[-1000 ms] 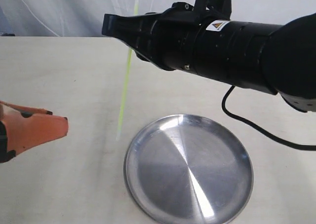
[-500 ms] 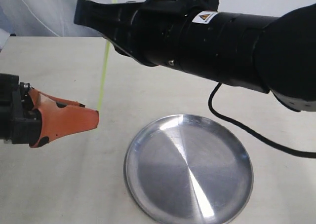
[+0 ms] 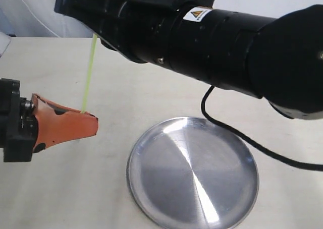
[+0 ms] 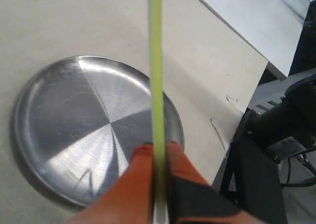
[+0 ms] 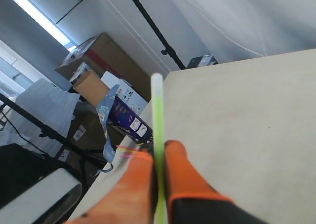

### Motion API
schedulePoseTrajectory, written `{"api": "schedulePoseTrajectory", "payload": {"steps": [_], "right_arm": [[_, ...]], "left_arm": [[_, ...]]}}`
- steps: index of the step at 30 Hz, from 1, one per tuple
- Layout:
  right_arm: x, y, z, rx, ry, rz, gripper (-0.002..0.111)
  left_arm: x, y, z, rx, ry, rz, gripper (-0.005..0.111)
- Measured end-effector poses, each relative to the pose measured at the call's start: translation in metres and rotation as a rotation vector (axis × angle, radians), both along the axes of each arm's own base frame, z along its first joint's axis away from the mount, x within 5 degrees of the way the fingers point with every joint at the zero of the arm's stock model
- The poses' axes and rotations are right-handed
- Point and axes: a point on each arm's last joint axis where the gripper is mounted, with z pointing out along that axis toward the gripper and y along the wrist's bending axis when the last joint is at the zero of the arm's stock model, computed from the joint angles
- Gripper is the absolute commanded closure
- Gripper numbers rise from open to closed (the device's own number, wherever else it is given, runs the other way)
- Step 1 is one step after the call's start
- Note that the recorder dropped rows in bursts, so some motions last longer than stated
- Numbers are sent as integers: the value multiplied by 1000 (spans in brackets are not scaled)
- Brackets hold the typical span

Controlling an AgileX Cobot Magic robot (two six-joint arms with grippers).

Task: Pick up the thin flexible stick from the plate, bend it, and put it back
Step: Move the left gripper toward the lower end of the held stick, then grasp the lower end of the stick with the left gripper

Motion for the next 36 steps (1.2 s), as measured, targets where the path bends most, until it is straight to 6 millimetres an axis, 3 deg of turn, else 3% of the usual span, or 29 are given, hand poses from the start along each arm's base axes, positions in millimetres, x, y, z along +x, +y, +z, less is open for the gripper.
{"api": "schedulePoseTrajectory", "payload": {"steps": [16,25,36], "right_arm": [[-1,2,2,-69,-136,39,109],[9,15,-19,-122,-139,21,109],[13,17,-23,-157,-182,11,109]], "left_arm": [[0,-2,4,-28,-41,-20,107],[-1,-3,2,-27,-38,-46,107],[0,-2,2,-14,-68,-49,107]]}}
